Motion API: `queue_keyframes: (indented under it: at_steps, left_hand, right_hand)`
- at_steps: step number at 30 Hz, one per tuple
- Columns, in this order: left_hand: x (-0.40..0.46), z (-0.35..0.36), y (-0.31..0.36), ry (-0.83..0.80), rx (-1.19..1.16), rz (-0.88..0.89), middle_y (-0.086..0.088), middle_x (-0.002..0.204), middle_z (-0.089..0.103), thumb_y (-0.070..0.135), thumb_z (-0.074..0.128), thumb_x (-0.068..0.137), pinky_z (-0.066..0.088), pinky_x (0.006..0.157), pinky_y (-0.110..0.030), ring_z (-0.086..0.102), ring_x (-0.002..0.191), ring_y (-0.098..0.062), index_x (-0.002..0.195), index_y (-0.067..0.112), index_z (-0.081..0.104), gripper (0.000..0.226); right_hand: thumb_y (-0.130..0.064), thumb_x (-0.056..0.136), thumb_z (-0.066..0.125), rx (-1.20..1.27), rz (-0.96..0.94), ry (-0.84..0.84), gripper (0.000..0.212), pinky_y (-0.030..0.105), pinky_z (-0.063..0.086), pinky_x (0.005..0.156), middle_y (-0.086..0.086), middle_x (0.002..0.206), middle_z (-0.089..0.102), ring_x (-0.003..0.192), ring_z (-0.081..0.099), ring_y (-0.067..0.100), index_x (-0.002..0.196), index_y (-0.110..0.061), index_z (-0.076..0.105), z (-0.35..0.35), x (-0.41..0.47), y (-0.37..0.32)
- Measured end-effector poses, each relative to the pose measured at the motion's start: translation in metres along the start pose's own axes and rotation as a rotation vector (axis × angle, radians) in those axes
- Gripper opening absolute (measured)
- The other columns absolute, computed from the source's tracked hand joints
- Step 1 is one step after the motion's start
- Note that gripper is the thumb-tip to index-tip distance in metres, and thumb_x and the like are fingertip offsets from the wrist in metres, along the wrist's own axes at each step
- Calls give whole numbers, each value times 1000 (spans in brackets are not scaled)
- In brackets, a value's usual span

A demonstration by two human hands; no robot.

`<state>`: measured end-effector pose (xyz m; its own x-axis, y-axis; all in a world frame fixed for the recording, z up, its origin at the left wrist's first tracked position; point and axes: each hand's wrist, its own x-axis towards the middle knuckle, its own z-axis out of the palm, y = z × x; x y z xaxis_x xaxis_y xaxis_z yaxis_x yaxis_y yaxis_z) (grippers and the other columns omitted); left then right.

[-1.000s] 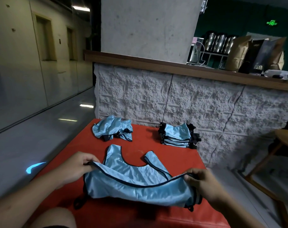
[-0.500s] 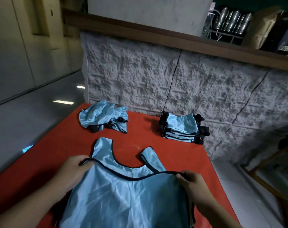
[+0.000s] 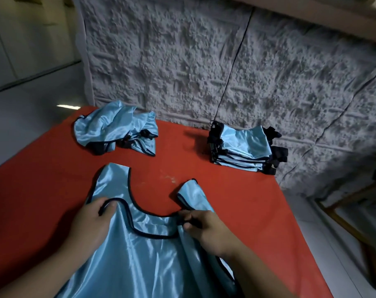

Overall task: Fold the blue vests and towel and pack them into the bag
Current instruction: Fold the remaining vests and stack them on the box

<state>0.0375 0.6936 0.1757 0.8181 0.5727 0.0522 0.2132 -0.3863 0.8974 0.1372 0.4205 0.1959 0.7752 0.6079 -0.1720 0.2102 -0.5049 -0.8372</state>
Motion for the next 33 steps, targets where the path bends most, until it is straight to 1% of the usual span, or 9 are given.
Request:
queue_keyframes:
  at_steps: [4,8,13,15,17,19,22,26,33]
  left_hand:
    - [-5,3,-10,45,27,38,0,73,69,19,58,100,48,68,-33,64,71,-14,84,22,66,18]
    - [-8,4,-9,49,34,69,0,66,65,19,59,98,44,59,-27,61,65,-13,80,22,65,20]
    - [-7,4,-9,46,34,84,4,67,65,18,60,98,43,59,-27,61,65,-13,82,22,65,18]
    - [-5,5,-10,46,22,73,0,66,65,19,60,98,44,61,-31,61,63,-16,83,23,66,16]
    - [-2,5,-11,45,5,51,-3,68,68,20,61,98,47,66,-36,65,69,-23,85,28,66,16]
    - [3,0,-7,50,15,35,-5,69,69,20,62,98,49,69,-38,66,70,-24,82,28,68,18]
    - [18,-16,4,128,90,70,2,61,64,21,62,97,45,61,-33,61,62,-14,72,18,64,25]
    - [49,-35,7,197,223,129,-4,55,58,29,63,97,46,60,-40,58,59,-25,66,8,57,38]
    - [99,-36,-7,103,313,135,-4,55,58,27,67,95,40,57,-36,57,57,-24,67,13,59,32]
  right_hand:
    - [-18,93,59,-162,-69,53,18,17,38,107,-19,130,64,126,54,-2,94,-33,69,-1,19,12]
    - [-23,93,57,-154,-59,240,22,34,46,103,-10,114,69,109,61,5,110,-18,70,-19,30,27]
    - [-19,99,58,-85,49,431,22,32,28,120,-9,137,50,136,40,7,114,-9,69,-43,38,39]
    - [-12,100,58,-72,83,464,24,24,34,111,-8,134,57,130,47,7,120,-4,68,-48,36,44]
    - [-14,99,60,-71,83,517,16,28,47,91,-13,104,71,99,63,7,110,-12,72,-52,31,40]
    - [-19,96,64,-128,58,576,9,35,52,75,-10,78,71,76,63,8,93,-17,72,-56,29,37]
    - [-21,93,69,-210,33,596,6,36,53,72,-9,77,73,75,67,8,90,-21,74,-61,30,37]
    - [-24,86,78,-292,70,560,14,31,43,55,-6,59,66,54,53,4,75,-19,72,-77,27,35]
    - [-16,80,85,-7,118,397,6,30,44,61,3,71,73,63,55,9,78,-17,80,-104,28,37]
